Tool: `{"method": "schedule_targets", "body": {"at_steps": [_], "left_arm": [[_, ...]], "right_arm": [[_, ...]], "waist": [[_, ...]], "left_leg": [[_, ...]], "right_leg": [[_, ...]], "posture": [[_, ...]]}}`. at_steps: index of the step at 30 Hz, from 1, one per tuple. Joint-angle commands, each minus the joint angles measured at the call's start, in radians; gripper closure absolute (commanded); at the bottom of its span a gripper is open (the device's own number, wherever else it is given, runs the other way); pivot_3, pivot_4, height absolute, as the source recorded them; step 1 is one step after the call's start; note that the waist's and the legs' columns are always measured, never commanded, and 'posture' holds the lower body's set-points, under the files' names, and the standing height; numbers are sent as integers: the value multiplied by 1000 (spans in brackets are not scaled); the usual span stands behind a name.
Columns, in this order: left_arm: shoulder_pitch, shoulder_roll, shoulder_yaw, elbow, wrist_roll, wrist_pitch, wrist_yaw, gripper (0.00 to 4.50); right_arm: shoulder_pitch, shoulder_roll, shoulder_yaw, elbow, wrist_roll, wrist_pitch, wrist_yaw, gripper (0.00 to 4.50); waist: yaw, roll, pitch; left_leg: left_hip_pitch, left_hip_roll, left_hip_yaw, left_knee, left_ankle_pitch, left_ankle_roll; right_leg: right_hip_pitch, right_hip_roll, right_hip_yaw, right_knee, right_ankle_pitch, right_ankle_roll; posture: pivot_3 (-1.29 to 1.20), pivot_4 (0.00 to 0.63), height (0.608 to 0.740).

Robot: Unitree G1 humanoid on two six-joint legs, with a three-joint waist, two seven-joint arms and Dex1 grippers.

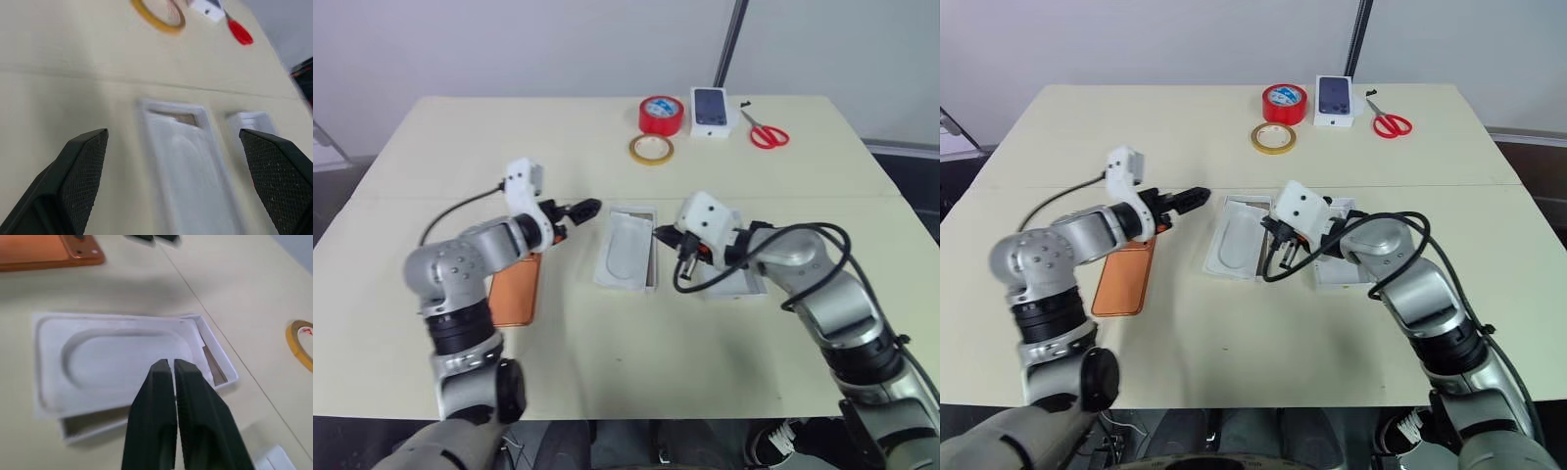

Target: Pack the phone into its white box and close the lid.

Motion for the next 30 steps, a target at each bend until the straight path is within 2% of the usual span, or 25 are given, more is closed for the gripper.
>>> {"method": "schedule_targets", "body": {"at_steps": [1,8,12,18,30], "left_arm": [[112,177,-94,-46,46,-180,-214,0],[343,410,-104,-93,37,-394,-528,0],[488,490,-111,-148,55,-507,-646,0],[609,478,-79,-248,20,-583,-684,0],[663,400,-111,-337,39,-610,-563,0]], "right_arm": [[-70,58,47,68,-69,-24,-62,4477],[-193,179,152,314,-180,-73,-105,4477],[-226,222,170,406,-200,-69,-95,4477],[-246,240,198,519,-265,-89,-105,4477],[-260,257,191,606,-385,-205,-177,4477]], "waist": [[1,1,0],[8,1,1],[4,2,1],[4,2,1],[-9,2,1]], "left_leg": [[0,0,0,-1,0,-1],[-1,0,0,-1,0,1],[-1,-1,0,-2,-3,5],[-1,0,0,-3,-3,7],[-1,0,0,-3,-4,7]], "right_leg": [[-1,0,0,0,0,0],[-1,-2,0,0,0,-1],[-2,-2,1,0,0,-1],[-3,-2,1,1,1,-2],[-3,-2,1,1,1,-2]], "posture": [[0,150,740],[0,150,740],[0,150,740],[0,150,740],[0,150,740]]}}
